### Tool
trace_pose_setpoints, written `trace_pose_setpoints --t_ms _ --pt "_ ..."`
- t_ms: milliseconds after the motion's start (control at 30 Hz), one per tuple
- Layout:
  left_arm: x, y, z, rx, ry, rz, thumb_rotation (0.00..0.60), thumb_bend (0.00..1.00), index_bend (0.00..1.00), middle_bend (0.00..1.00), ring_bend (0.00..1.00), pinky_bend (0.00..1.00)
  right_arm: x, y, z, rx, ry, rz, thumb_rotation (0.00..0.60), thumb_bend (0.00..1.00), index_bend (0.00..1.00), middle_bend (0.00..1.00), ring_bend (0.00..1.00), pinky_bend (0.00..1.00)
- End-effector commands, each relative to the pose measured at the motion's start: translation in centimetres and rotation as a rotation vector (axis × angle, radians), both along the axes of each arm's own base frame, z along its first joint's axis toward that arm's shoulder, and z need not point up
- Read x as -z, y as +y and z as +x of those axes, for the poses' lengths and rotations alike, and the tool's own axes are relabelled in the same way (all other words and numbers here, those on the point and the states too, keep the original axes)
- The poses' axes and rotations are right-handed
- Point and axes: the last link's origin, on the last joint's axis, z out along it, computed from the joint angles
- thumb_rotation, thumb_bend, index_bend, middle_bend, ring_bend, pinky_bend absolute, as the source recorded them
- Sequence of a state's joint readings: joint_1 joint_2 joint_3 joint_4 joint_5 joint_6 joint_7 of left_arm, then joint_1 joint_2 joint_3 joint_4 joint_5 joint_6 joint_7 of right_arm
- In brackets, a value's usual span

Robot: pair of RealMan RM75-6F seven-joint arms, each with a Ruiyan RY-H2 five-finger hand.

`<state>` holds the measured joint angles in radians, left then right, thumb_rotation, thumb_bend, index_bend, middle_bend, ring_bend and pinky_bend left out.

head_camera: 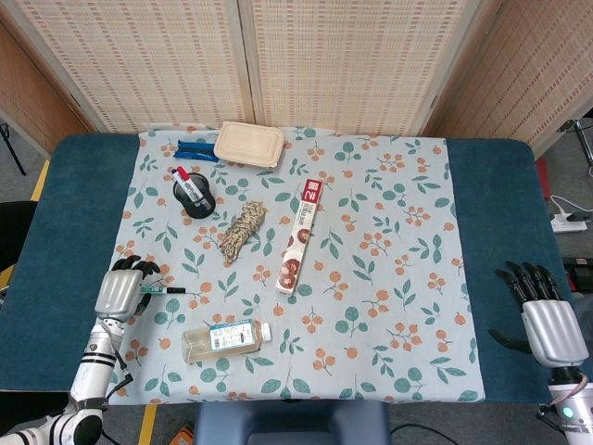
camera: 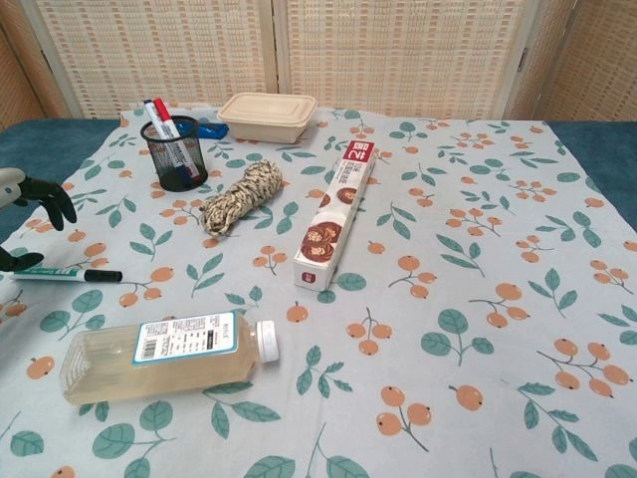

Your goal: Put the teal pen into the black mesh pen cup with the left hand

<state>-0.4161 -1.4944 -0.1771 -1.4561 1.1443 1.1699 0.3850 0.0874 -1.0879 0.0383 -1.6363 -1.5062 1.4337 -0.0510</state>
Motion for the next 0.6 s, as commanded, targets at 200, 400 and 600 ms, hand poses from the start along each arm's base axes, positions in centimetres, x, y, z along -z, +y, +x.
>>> trace_pose_setpoints --t_ms 200,400,600 --pt "0.9 -0.9 0.6 -0.048 0.029 0.069 0.600 0.31 0.39 0.40 0.19 0.21 0.0 0.0 -0.1 0.004 -0.001 0.000 0.600 0.00 0.18 0.08 0.04 0.00" --pt "2.7 -1.8 2.1 -0.036 0.049 0.047 0.600 0.31 0.38 0.37 0.19 0.21 -0.1 -0.1 -0.2 0.006 -0.008 0.000 0.600 0.00 0.18 0.08 0.04 0.00" --pt "4.9 -2.3 2.8 -0.017 0.057 0.002 0.600 0.31 0.39 0.37 0.19 0.21 -0.3 -0.1 -0.2 0.007 -0.014 -0.004 0.600 0.00 0.18 0.08 0.04 0.00"
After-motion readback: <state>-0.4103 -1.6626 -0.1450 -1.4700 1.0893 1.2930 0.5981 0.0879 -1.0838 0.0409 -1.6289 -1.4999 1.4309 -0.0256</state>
